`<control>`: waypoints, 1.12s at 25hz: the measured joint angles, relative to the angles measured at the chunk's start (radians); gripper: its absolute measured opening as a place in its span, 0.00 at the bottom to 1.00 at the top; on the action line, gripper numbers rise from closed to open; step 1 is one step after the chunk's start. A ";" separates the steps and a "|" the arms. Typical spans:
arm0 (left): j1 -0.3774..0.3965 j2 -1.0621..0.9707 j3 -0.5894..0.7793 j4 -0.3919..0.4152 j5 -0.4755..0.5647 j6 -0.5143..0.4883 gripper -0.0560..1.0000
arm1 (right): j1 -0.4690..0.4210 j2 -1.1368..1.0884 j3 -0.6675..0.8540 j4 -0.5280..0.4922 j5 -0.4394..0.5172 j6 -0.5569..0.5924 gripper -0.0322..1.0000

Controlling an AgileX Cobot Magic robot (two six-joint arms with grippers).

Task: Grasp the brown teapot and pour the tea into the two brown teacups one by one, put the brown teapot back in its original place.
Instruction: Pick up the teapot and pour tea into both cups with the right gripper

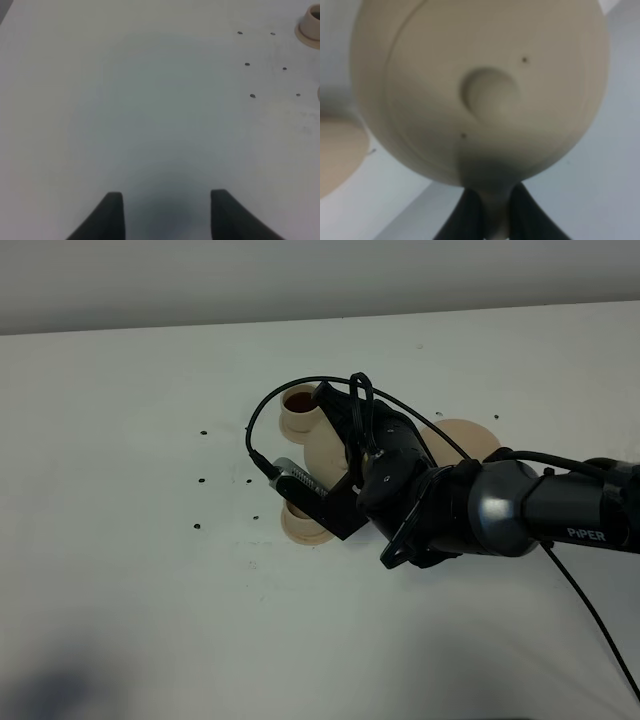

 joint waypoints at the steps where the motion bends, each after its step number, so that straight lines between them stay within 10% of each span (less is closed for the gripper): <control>1: 0.000 0.000 0.000 0.000 0.000 -0.001 0.46 | 0.000 0.000 0.000 -0.014 -0.001 0.007 0.12; 28: 0.000 0.000 0.000 0.000 0.000 -0.001 0.46 | 0.000 0.000 0.000 -0.057 0.004 -0.058 0.12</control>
